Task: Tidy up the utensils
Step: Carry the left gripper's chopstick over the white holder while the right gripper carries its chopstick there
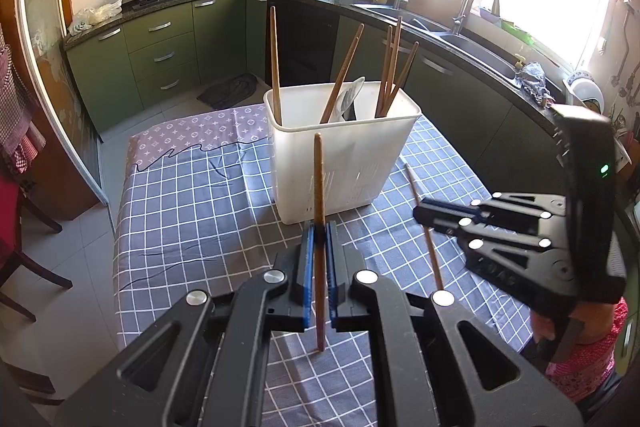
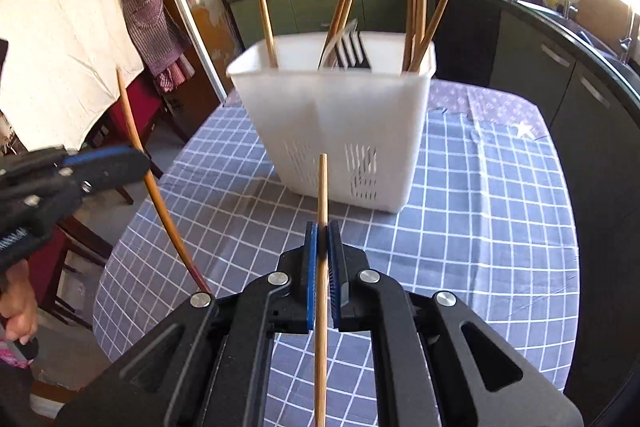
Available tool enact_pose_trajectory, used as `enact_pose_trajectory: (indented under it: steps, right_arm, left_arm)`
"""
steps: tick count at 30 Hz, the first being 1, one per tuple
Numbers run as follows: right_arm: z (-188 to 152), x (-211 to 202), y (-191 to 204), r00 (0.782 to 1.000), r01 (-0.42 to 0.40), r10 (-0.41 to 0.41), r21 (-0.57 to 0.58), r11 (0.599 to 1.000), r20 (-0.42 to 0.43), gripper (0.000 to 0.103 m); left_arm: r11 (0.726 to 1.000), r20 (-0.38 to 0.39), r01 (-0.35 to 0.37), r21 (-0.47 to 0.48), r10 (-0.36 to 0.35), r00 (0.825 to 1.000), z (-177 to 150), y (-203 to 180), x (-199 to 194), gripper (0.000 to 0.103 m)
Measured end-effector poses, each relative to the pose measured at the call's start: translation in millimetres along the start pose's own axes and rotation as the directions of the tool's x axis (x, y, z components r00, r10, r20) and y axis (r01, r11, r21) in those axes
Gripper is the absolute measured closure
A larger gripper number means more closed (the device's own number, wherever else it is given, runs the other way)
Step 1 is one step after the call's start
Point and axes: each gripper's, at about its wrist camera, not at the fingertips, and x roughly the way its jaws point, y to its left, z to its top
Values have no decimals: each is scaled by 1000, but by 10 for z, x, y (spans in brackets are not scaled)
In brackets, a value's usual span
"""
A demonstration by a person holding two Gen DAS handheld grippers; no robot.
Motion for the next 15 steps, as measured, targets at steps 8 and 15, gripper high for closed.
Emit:
enact_pose_trajectory:
  steps: [8,15]
  right_arm:
    - [180,-529,-162,990,0,-2,14,1000,142,97]
    - [196,-669,-122,985,17,-15,-8,1000,170,97]
  left_arm:
    - [1000,5,-6,16,6,1000,-16,-7,-31,97]
    - [1000,10,-8,25,8,1000,-20,-24,-31,97]
